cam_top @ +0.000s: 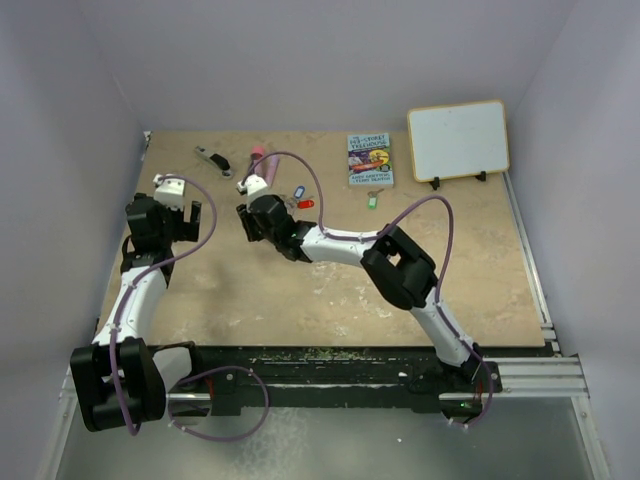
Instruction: Put the keys on the keyring
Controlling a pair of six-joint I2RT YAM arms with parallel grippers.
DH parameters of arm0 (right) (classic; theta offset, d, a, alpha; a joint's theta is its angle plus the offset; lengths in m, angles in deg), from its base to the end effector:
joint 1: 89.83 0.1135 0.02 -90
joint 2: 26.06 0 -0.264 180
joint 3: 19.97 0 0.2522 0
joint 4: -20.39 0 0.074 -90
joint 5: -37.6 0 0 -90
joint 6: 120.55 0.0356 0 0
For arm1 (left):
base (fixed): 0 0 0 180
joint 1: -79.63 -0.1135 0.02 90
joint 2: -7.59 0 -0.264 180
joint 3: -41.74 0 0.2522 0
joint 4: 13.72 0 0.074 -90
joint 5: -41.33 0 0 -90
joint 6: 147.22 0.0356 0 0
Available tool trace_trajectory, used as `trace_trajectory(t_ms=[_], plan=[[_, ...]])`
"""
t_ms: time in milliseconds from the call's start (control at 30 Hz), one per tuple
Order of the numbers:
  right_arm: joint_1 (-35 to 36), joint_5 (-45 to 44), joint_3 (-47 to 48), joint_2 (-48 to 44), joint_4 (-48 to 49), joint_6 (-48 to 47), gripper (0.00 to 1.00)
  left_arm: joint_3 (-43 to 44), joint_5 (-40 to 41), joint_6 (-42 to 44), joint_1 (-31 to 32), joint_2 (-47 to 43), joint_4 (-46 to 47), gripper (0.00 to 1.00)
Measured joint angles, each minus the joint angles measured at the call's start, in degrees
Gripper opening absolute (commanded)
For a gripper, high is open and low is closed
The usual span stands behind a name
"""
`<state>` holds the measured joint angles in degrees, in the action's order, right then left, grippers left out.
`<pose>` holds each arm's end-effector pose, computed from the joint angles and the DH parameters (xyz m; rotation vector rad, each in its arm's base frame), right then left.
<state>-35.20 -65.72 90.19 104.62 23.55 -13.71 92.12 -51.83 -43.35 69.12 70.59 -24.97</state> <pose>0.3146 0.4290 0.1929 -0.4631 1.8590 0.6386 0.2427 0.0430 0.2493 0.0942 1.9912 0.2202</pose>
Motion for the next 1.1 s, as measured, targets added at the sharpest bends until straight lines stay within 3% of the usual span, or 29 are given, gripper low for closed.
trace_trajectory(t_ms=[633,1100], plan=[[0.2,-1.8,3.9,7.0,-0.7,-7.1,0.38,0.0,0.0,-1.1,0.0,0.5,0.0,0.98],[0.1,-3.4,5.3,8.7,1.5,-9.9,0.00,0.0,-1.8,-1.1,0.0,0.8,-0.8,0.98]])
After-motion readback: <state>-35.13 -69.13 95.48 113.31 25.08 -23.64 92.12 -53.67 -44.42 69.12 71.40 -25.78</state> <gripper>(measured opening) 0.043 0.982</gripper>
